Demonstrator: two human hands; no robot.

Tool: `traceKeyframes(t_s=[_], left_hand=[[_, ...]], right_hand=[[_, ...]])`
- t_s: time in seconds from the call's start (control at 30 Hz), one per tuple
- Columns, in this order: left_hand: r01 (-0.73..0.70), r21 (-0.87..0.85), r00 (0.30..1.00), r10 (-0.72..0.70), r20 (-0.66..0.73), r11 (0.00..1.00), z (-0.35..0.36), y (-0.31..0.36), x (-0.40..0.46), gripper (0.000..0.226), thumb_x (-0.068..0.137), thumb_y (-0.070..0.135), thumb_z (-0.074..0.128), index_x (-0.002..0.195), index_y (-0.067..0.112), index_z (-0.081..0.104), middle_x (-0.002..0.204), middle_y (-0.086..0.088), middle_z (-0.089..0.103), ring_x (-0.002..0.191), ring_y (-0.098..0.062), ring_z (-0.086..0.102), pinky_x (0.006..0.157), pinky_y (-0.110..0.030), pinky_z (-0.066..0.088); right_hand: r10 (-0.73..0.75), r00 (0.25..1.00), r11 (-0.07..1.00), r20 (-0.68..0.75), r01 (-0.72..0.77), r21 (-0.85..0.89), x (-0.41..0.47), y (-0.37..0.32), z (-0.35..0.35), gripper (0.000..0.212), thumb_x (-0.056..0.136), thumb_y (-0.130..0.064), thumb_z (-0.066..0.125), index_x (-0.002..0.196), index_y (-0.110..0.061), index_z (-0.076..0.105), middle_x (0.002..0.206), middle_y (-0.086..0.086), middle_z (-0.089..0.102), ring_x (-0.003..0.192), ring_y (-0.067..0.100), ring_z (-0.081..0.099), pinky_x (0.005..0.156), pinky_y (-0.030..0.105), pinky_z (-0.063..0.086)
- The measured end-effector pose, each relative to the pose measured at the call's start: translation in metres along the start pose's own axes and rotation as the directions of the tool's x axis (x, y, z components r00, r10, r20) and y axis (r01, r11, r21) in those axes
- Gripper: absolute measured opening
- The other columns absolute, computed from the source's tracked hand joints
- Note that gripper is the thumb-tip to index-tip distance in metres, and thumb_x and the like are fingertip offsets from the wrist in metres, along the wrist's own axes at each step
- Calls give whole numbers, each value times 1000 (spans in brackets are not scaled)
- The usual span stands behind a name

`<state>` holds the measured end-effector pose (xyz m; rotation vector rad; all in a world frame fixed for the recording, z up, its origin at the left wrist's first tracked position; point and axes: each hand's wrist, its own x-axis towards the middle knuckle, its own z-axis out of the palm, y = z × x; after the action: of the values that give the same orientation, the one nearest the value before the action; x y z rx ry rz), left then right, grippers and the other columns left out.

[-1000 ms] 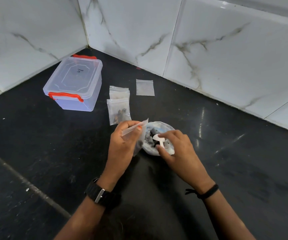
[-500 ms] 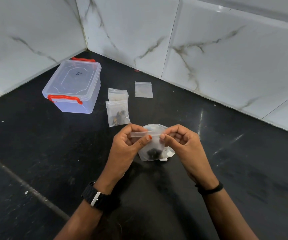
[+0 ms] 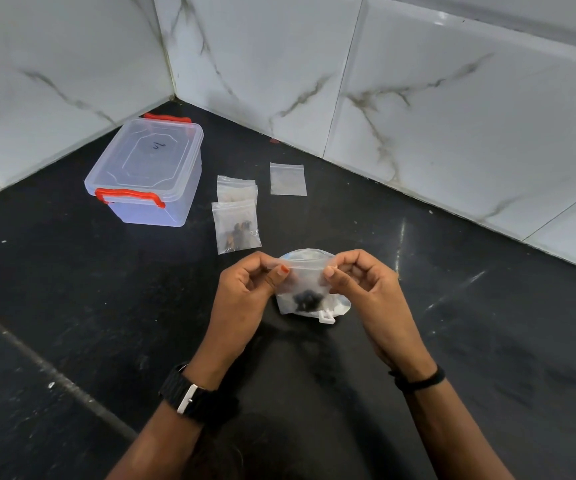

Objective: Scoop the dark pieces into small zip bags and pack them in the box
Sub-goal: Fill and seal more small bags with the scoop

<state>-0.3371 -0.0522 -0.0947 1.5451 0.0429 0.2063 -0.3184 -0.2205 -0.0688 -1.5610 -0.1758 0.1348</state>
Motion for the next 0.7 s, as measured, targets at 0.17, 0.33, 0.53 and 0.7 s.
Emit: traceKeyframes(t_s=[0.17, 0.33, 0.53, 0.7], left_hand=[[-1, 21, 1000, 1, -1, 1000, 0, 1, -1, 15, 80, 29, 59, 82, 17, 67, 85, 4, 71, 84, -10, 68, 78, -24, 57], [44, -27, 996, -42, 78, 999, 2, 4, -3, 21, 81, 28, 59, 90, 11, 66, 86, 6, 70, 87, -7, 67, 78, -24, 56], [-4, -42, 997, 7, 72, 999, 3, 7, -2, 15, 86, 18, 59, 94, 6, 64, 81, 8, 71, 82, -9, 70, 71, -17, 54], [-1, -37, 995, 5, 95, 999, 4, 7, -2, 7, 88, 6, 59, 88, 11, 63, 78, 11, 71, 80, -7, 70, 70, -15, 53]], right_hand=[[-14, 1000, 999, 23, 15, -36, -2, 0, 0, 7, 80, -17, 67, 81, -10, 65, 75, -2, 67, 72, 12, 62, 66, 20, 50], [-46, 999, 997, -7, 46, -67, -3, -1, -2, 9, 82, -19, 65, 84, -10, 65, 80, 10, 66, 77, 23, 60, 72, 35, 49], [7, 1000, 999, 10, -7, -49, -4, -1, 1, 18, 81, -23, 66, 89, -7, 65, 83, 14, 68, 77, 21, 62, 74, 35, 51], [-9, 1000, 998, 15, 10, -57, -4, 1, 3, 3, 85, -9, 65, 85, -11, 68, 82, 4, 72, 75, 15, 65, 68, 21, 52]])
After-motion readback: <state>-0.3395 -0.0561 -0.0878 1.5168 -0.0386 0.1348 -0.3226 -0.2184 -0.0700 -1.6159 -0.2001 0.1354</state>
